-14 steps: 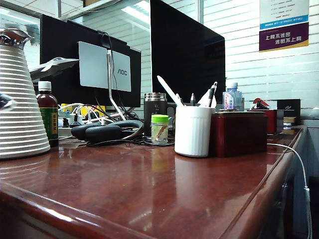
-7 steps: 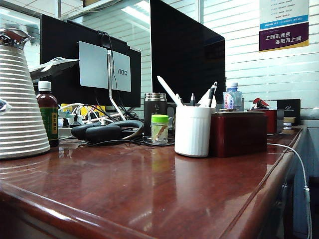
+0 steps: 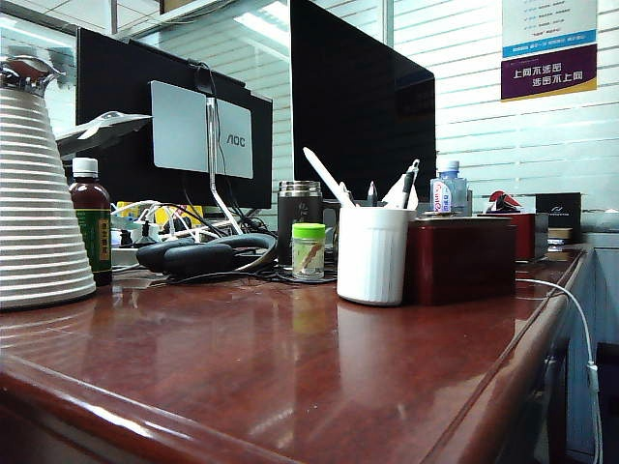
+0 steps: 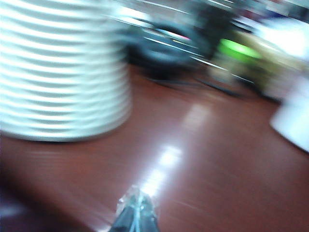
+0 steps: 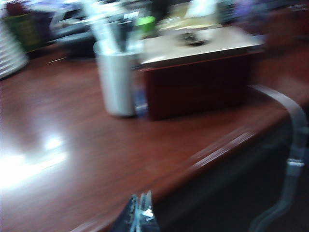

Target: Pick up all the pens on the desk and put them into the pen holder one by one.

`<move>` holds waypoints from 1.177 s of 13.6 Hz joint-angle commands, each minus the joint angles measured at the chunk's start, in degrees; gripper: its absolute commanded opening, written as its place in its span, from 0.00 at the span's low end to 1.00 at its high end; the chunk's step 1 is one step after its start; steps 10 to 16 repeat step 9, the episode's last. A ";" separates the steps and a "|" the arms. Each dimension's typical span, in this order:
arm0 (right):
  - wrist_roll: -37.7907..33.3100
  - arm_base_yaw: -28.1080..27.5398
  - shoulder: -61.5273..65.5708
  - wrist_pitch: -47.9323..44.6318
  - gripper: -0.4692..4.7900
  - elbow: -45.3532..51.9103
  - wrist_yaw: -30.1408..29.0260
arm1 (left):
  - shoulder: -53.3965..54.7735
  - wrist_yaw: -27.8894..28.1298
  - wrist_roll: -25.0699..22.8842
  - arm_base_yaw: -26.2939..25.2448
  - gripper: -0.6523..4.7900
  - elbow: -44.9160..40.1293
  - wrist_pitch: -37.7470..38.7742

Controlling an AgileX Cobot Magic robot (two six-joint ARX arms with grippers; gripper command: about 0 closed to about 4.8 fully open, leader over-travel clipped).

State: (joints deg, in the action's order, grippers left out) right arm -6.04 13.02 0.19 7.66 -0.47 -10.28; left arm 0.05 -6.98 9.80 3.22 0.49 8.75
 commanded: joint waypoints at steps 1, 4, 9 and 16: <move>0.09 -5.20 -0.04 -1.05 0.08 0.22 -0.07 | 0.07 2.08 -0.13 -3.28 0.11 -0.09 0.59; 0.07 -9.35 -0.04 -1.05 0.08 0.22 -0.07 | 0.07 1.81 -0.13 -3.21 0.11 -0.09 0.59; 0.07 -9.81 -0.04 -1.05 0.08 0.22 -0.09 | 0.07 1.81 -0.13 -3.21 0.11 -0.09 0.59; 0.07 -9.81 -0.04 -1.05 0.08 0.22 -0.09 | 0.07 1.81 -0.13 -3.21 0.11 -0.09 0.59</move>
